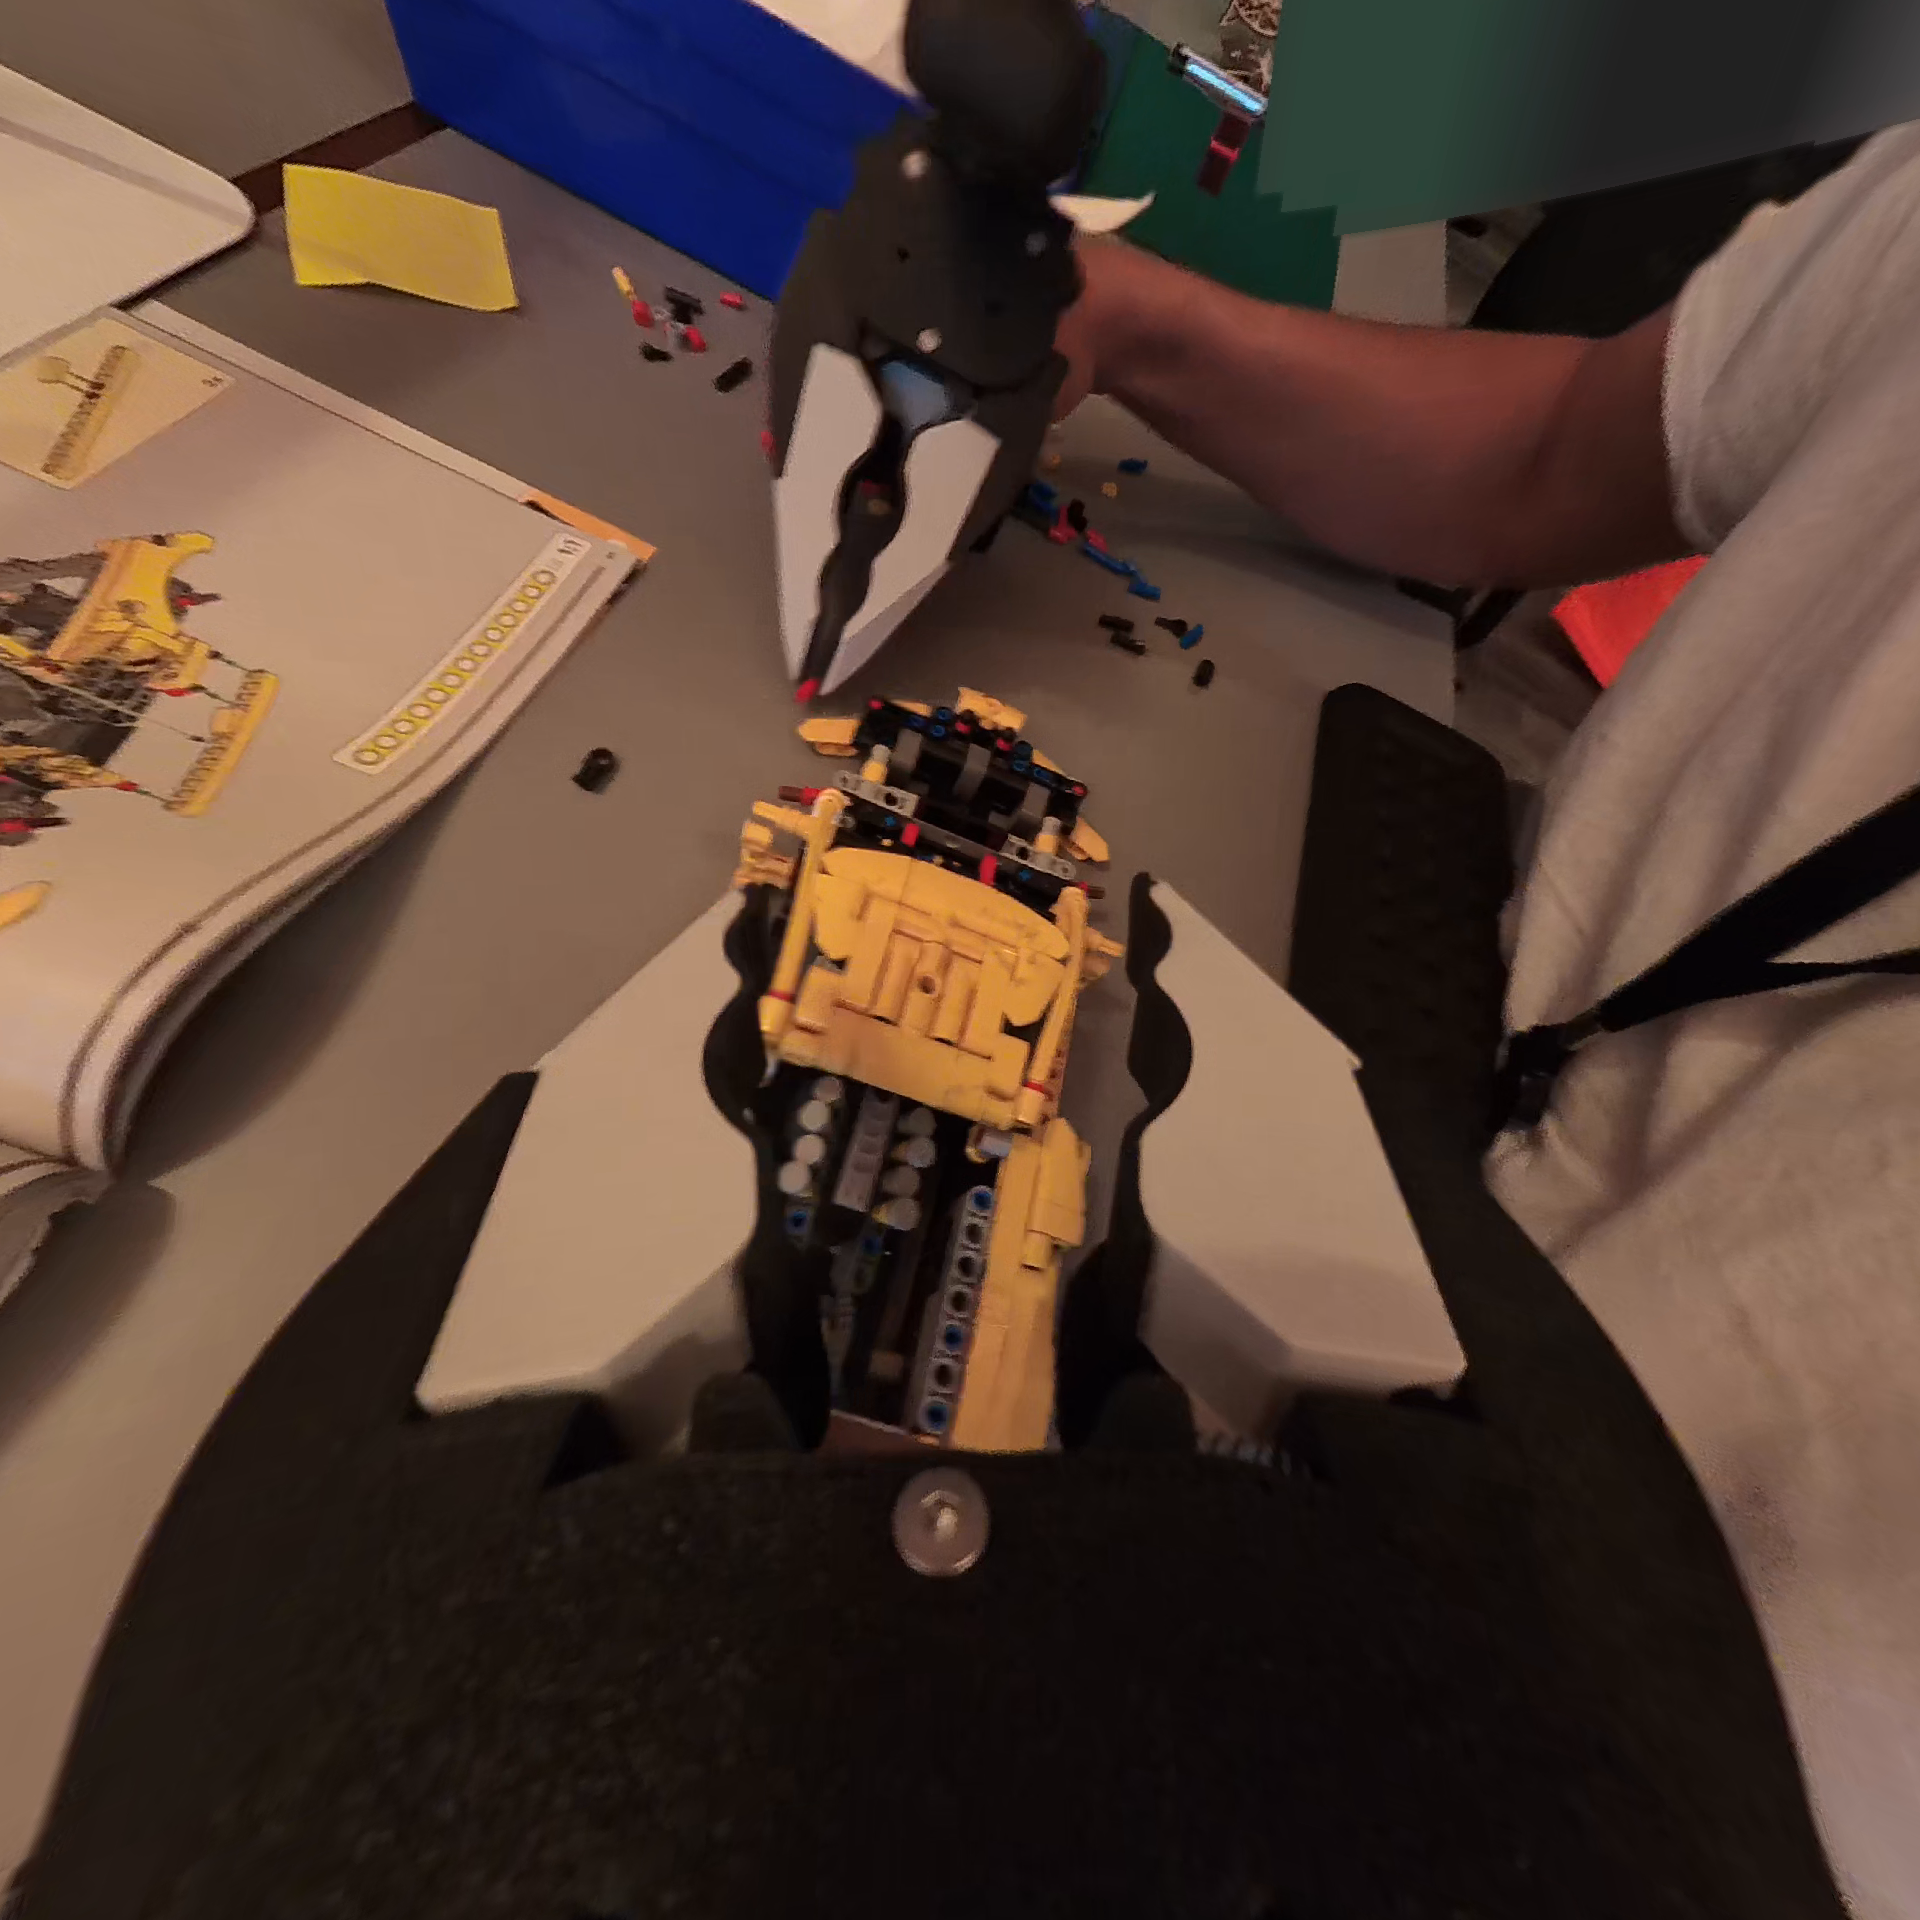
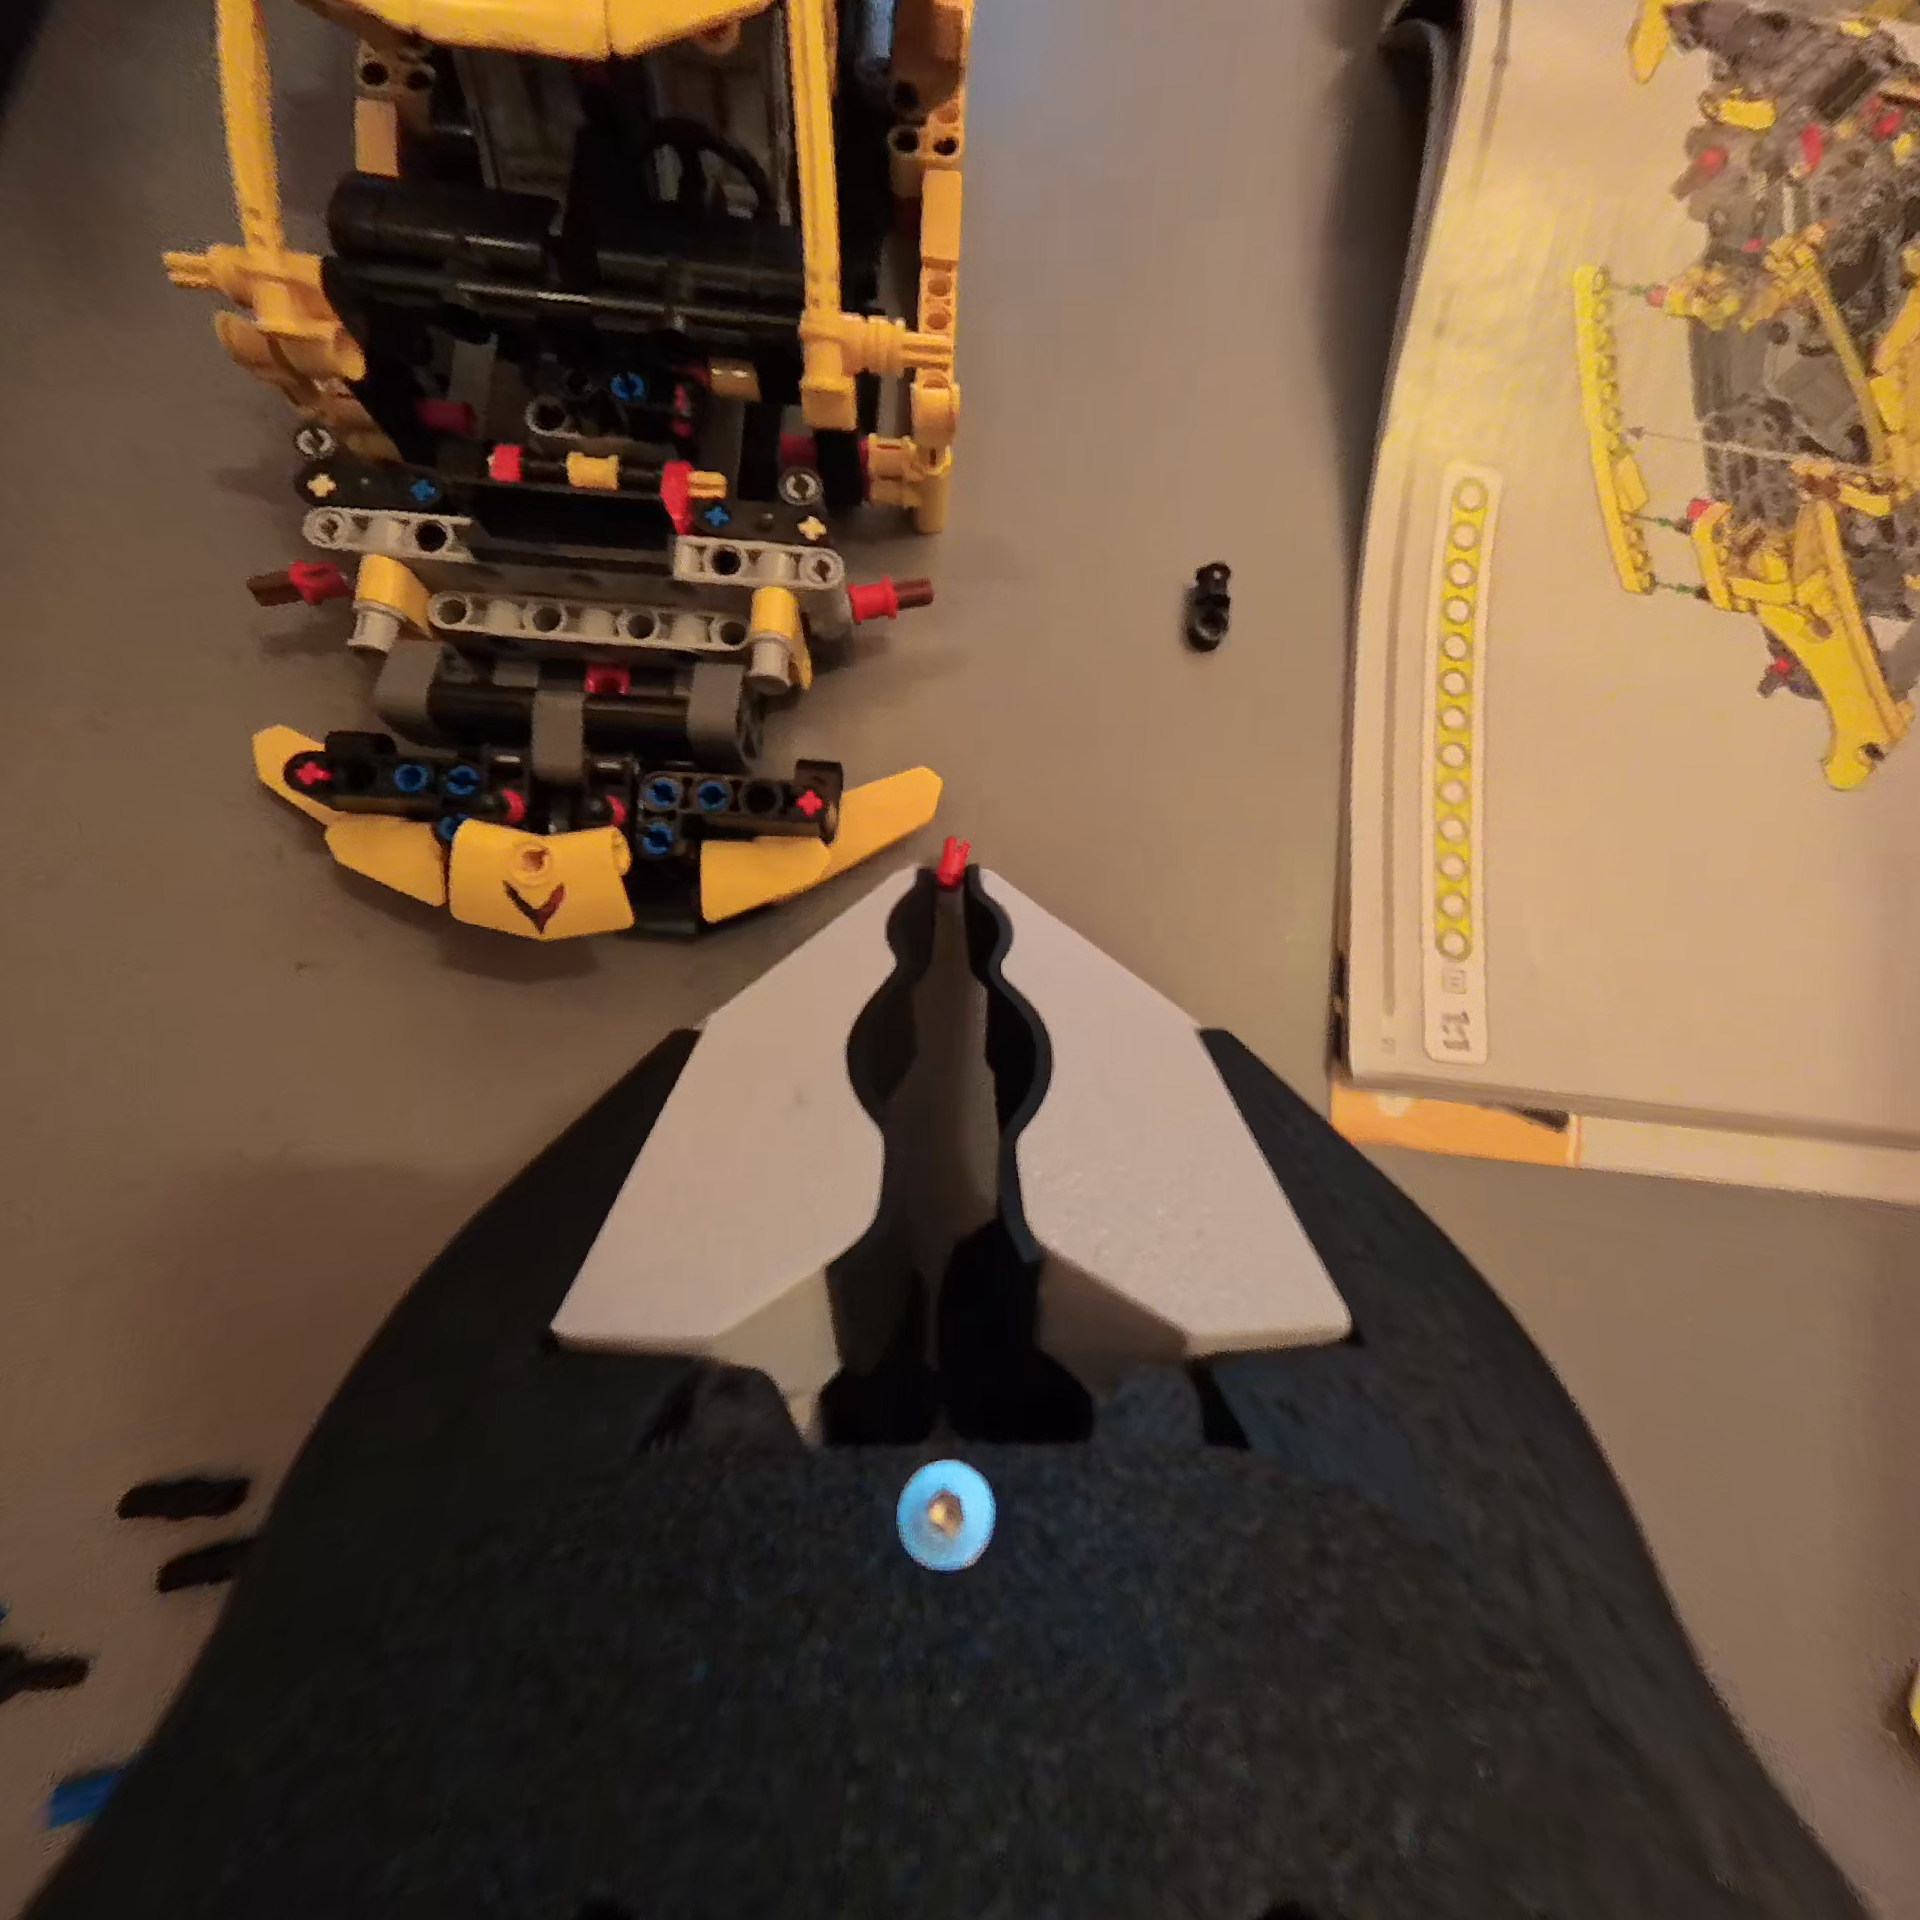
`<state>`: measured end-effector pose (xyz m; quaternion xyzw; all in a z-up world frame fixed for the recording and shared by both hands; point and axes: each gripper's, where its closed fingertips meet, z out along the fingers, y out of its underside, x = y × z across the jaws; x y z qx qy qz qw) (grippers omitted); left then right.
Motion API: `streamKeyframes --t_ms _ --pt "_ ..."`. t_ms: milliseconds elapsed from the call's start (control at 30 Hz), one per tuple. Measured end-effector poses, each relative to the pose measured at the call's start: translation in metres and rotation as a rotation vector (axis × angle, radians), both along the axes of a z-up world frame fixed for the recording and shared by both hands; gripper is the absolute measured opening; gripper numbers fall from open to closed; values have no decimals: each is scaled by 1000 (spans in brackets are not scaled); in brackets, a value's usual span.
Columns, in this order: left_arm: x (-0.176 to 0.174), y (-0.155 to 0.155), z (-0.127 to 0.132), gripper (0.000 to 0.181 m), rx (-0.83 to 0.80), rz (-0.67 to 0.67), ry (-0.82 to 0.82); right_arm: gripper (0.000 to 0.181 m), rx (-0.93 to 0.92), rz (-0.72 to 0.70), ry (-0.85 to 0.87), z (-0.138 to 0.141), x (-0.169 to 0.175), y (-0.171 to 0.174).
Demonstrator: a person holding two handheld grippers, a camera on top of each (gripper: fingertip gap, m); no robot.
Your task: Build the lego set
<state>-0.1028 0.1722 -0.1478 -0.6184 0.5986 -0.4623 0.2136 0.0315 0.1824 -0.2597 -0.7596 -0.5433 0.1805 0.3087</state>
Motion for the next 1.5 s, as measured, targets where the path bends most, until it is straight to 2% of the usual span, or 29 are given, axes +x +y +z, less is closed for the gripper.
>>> streamKeyframes --t_ms 67,133,267,400,500,600,733,833,933,1033,1167,1300,1400,1500 --pt "5 13 -2 69 39 19 18 4 -13 -68 4 7 14 -3" --pt "15 31 -4 67 79 30 34 4 -12 -210 -49 13 45 -6" --pt "45 74 -22 57 184 3 107 4 -16 -624 -139 19 118 -31" --pt "74 89 -62 53 260 -152 238 4 -29 -1013 -59 26 137 -48" --pt "90 82 -83 52 305 -257 274 4 -45 -1145 -64 10 145 -57" --pt "98 78 -99 50 327 -298 301 4 -40 -1189 -4 6 146 -60" --pt "103 70 -102 38 325 -330 307 21 -16 -1214 29 14 148 -59" --pt "104 71 -110 28 361 -343 345 21 -15 -1206 100 19 138 -56" --pt "106 69 -114 7 386 -348 350 22 13 -1234 143 21 129 -64" --pt "120 64 -108 7 393 -346 329 22 110 -1286 232 36 118 -80" --pt "167 14 -86 7 338 -500 240 23 212 -1349 363 55 101 -102" --pt "221 -32 -86 7 376 -604 214 23 294 -1441 445 63 103 -117" --pt "237 -53 -93 9 347 -646 246 26 313 -1444 572 69 100 -121" --pt "239 -63 -96 25 298 -656 256 27 354 -1428 630 77 102 -125"
